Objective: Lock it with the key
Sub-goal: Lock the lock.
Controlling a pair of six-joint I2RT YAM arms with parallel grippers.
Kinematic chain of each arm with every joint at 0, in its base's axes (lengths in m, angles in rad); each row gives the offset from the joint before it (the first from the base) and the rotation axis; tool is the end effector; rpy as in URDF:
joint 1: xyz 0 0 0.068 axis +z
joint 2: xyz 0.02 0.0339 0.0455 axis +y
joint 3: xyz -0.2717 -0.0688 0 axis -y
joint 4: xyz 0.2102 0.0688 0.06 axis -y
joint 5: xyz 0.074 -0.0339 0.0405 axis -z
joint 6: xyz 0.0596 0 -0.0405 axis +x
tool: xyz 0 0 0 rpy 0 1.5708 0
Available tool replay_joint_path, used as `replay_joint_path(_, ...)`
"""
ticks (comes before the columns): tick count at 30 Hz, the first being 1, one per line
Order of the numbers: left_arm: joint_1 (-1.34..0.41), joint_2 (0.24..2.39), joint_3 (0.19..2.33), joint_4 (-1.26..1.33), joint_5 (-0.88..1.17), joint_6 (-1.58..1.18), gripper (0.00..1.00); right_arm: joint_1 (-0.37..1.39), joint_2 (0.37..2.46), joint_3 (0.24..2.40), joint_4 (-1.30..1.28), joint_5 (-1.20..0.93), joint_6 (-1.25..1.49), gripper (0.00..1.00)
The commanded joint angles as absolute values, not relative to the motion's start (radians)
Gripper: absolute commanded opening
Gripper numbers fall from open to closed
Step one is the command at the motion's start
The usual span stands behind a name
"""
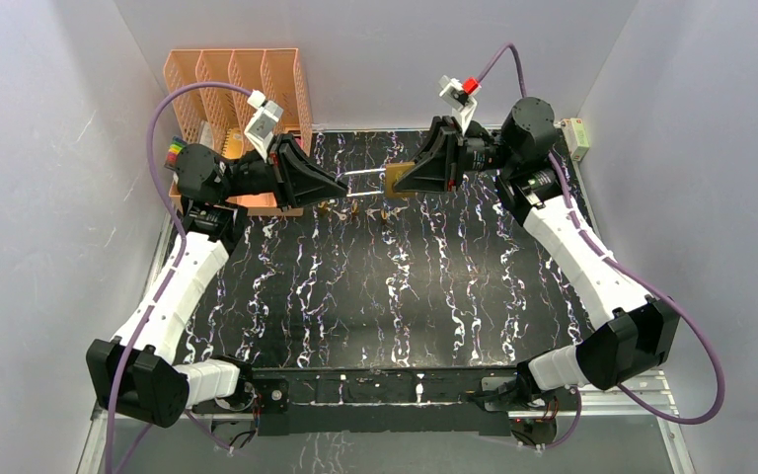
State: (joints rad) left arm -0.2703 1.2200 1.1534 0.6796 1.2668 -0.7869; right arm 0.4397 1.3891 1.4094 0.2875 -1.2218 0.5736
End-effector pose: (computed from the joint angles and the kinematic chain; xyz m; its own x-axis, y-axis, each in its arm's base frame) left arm 0.1925 -0.1123 0.4674 -0.1978 -0.1652 -0.9662 0.9801 -0.0523 -0.1917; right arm 0.2203 0.1655 0.4736 -0.2885 0.0694 -0.9550 -0.9517 -0.1303 0.2780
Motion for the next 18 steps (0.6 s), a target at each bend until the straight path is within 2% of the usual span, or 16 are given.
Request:
replay_joint_path(1,-0.293,1.215,1.16,0.753,1.278,-0.825,0.0,0.449,1.359,1.431,0.434,-1.122,0.592,0.0)
replay_joint_path(18,-0.398,1.263,1.169,0.741,1.184,-0.773,0.0,0.55,1.396,1.421,0.452,-1.072,0.57,0.0)
